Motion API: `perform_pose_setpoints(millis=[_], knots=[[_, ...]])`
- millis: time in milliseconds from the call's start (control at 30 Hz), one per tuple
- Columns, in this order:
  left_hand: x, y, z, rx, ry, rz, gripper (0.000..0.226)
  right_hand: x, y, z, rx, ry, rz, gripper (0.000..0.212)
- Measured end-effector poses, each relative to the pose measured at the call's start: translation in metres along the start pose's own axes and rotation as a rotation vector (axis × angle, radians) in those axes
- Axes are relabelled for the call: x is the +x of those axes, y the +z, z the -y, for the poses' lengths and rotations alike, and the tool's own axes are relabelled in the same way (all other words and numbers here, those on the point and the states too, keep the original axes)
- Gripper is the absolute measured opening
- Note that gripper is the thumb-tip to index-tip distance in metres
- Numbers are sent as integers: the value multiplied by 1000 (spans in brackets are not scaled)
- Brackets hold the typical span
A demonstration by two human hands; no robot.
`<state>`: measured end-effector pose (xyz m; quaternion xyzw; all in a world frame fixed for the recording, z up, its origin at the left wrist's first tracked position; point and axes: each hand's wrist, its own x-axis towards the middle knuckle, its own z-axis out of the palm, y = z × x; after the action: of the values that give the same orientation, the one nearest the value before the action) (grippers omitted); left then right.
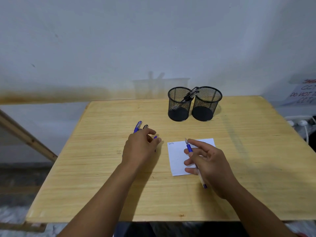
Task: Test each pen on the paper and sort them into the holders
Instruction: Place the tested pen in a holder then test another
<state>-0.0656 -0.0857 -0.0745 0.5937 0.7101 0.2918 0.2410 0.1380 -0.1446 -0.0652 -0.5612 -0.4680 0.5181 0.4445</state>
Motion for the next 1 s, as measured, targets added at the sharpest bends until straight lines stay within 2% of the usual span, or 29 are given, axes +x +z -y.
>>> perform_pose_setpoints(millis=[233,333,400,433,500,567,667,800,1000], knots=[[0,6,2,226,109,-68,27,4,-1,1,-62,-27,-87,29],[-14,11,-1,279,253,-160,30,7,-6,2,123,34,-38,21],[-32,17,-1,242,380,-127,36,8,-10,1,282,19,38,25],[-41,20,-1,241,426,-85,39,9,-12,0,278,-27,67,29],[-54,24,-1,238,432,4,50,11,-11,-3,172,-108,69,35],[-61,27,2,234,399,75,63,15,-7,-4,72,-139,-15,36],[-62,31,7,305,420,144,75,23,0,-3,44,-115,-124,28],[-60,34,9,434,462,157,76,37,10,-3,-38,-135,-192,12],[-60,36,9,460,432,156,75,57,17,-8,-402,-277,-130,20]])
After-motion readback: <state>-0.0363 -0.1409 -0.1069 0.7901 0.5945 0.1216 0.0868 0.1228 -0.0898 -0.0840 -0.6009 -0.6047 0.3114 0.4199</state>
